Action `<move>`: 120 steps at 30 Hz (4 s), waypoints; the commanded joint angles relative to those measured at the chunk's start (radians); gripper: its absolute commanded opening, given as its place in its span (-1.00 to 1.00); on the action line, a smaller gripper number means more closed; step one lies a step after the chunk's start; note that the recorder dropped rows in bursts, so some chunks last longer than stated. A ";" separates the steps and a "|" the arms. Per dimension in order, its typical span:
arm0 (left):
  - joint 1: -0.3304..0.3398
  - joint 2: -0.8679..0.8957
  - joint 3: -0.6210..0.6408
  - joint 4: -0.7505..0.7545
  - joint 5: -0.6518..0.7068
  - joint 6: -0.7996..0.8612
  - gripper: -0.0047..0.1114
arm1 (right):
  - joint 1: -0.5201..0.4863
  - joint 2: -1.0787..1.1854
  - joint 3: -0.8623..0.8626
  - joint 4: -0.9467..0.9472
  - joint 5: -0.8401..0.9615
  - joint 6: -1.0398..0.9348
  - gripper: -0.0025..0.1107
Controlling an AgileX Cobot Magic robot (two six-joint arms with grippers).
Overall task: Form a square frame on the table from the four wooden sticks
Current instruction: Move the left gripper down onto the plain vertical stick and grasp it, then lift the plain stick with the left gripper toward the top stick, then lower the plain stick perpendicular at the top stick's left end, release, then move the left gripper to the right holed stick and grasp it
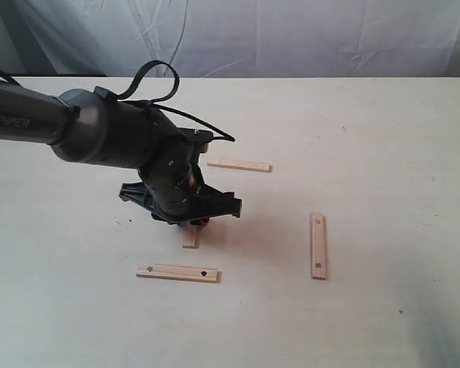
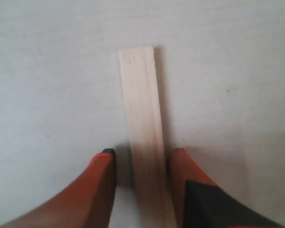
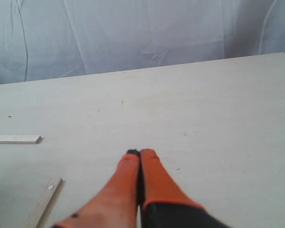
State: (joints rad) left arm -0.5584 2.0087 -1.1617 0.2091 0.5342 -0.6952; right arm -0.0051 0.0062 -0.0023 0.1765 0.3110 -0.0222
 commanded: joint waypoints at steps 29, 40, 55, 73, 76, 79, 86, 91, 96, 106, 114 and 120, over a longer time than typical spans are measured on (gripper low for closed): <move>0.054 0.040 -0.227 0.072 -0.016 0.138 -0.92 | -0.006 -0.006 0.002 0.007 -0.007 -0.001 -0.97; 0.054 0.114 -0.227 0.072 -0.090 0.131 -0.92 | -0.006 -0.006 0.002 0.010 -0.007 -0.001 -0.97; 0.061 0.114 -0.227 0.084 -0.109 0.119 -0.67 | -0.006 -0.006 0.002 0.010 -0.007 -0.001 -0.97; 0.049 -0.012 -0.227 0.090 -0.008 0.138 -0.63 | -0.006 -0.006 0.002 0.010 -0.007 -0.001 -0.97; 0.040 -0.026 -0.227 0.086 0.016 0.137 -0.90 | -0.006 -0.006 0.002 0.010 -0.007 -0.001 -0.97; 0.038 -0.030 -0.227 0.063 0.051 0.137 -0.92 | -0.006 -0.006 0.002 0.010 -0.007 -0.001 -0.97; 0.038 -0.038 -0.227 0.051 0.121 0.137 -0.92 | -0.006 -0.006 0.002 0.010 -0.007 -0.001 -0.97; 0.038 -0.054 -0.227 0.056 0.185 0.162 -0.92 | -0.006 -0.006 0.002 0.015 -0.007 -0.001 -0.97; 0.038 -0.059 -0.220 0.002 0.221 0.165 -0.92 | -0.006 -0.006 0.002 0.015 -0.007 -0.001 -0.97; -0.078 -0.072 -0.187 -0.120 0.199 0.173 -0.92 | -0.006 -0.006 0.002 0.015 -0.007 -0.001 -0.97; -0.212 -0.008 -0.219 -0.200 0.072 0.081 -0.92 | -0.006 -0.006 0.002 0.015 -0.007 -0.001 -0.97; -0.280 0.105 -0.419 -0.196 0.169 0.068 -0.92 | -0.006 -0.006 0.002 0.015 -0.007 -0.001 -0.97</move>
State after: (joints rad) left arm -0.8105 2.0741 -1.4862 0.0080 0.6555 -0.6162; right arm -0.0051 0.0062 -0.0023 0.1928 0.3110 -0.0222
